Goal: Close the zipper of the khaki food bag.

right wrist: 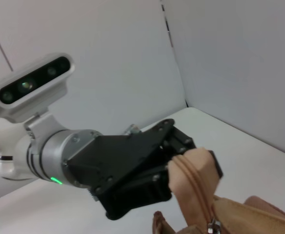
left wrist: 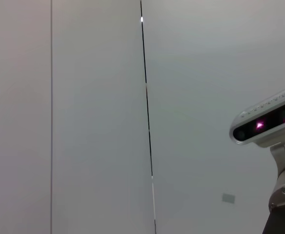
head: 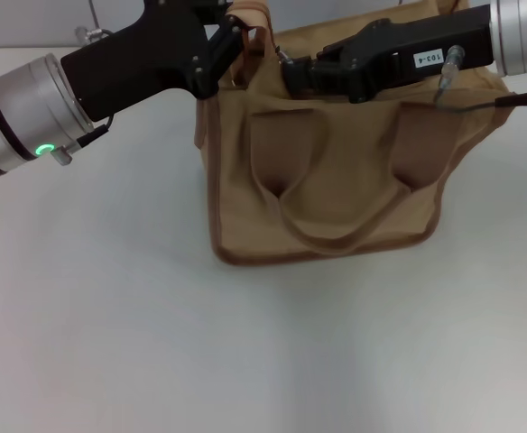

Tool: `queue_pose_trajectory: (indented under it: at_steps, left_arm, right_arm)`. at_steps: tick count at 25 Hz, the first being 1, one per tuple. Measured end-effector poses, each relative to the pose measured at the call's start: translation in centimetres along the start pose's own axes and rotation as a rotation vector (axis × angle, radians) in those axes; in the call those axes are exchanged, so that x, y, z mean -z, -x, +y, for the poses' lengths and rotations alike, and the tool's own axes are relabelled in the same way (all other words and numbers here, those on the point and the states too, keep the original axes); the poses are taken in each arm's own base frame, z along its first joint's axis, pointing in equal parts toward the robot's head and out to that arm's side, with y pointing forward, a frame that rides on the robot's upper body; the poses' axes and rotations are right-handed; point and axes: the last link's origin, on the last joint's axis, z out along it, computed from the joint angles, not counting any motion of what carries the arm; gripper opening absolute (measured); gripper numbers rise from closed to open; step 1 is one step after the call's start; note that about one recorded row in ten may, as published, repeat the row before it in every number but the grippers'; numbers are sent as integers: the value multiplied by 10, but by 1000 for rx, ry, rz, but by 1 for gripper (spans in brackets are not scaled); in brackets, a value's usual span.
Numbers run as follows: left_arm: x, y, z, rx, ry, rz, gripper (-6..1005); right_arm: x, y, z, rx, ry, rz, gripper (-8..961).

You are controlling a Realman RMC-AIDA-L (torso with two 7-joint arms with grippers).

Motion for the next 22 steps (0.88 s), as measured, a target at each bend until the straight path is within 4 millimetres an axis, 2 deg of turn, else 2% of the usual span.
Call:
queue_pose_trajectory:
  at_steps: [7, 11, 17, 18, 19, 22]
  left_arm:
    - [4, -1, -1, 8, -18, 19, 36]
    - [7, -2, -2, 13, -31, 28, 36]
    - [10, -3, -3, 13, -40, 31, 36]
    - [10, -3, -4, 12, -47, 34, 36]
    - [10, -3, -4, 12, -47, 34, 36]
    - [12, -4, -7, 11, -62, 38, 36]
  right_arm:
    - [3, -6, -11, -60, -77, 23, 13]
    - [12, -11, -21, -99, -142, 30, 10]
    - [37, -18, -30, -134, -222, -12, 9]
    - [49, -22, -33, -145, -264, -26, 9]
    - [49, -22, -33, -145, -264, -26, 8]
    - [70, -30, -37, -173, -326, -52, 8]
